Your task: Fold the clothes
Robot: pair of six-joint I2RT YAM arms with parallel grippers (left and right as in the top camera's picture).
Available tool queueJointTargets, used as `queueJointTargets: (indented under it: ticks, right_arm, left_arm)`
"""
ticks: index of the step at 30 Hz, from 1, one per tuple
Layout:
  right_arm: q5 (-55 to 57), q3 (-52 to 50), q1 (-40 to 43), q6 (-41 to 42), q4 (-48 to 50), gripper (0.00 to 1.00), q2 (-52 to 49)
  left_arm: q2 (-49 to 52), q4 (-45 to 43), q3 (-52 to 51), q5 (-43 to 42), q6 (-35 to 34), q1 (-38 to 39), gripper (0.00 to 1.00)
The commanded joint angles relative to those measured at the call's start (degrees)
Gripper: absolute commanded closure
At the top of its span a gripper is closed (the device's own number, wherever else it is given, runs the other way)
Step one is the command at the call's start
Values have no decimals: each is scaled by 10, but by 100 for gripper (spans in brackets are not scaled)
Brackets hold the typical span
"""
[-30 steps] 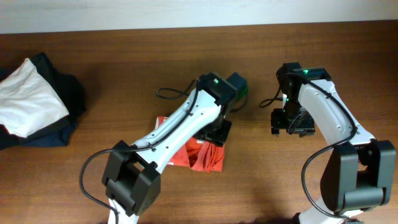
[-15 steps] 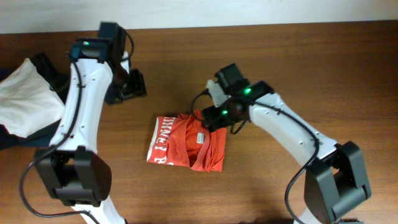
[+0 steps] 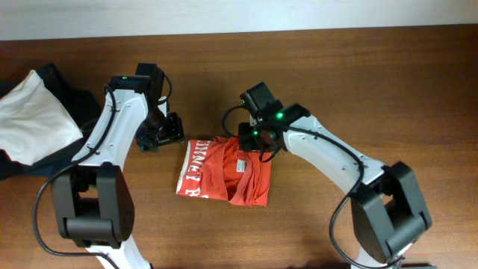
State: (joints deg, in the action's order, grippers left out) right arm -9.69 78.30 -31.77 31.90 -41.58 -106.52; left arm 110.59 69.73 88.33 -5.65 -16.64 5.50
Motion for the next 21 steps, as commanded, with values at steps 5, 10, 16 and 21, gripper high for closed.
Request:
queueJointTargets:
  ticks: [5,10,16,21]
  right_arm:
    - [134,2,56,29,-114,89,-3]
    - [175,2,88,-2,-188,39,-4]
    - [81,2,85,-16,-283,38,52]
    - [12,2,-7,-31,-273,37,64]
  left_arm:
    - [-5,-1,-3,-8,13,0,35]
    - [-5,0,-3,-11,13,0,35]
    - [-5,-28,-3,-89,61,1,35]
    - [-4,-54,-3,-111,82,27,31]
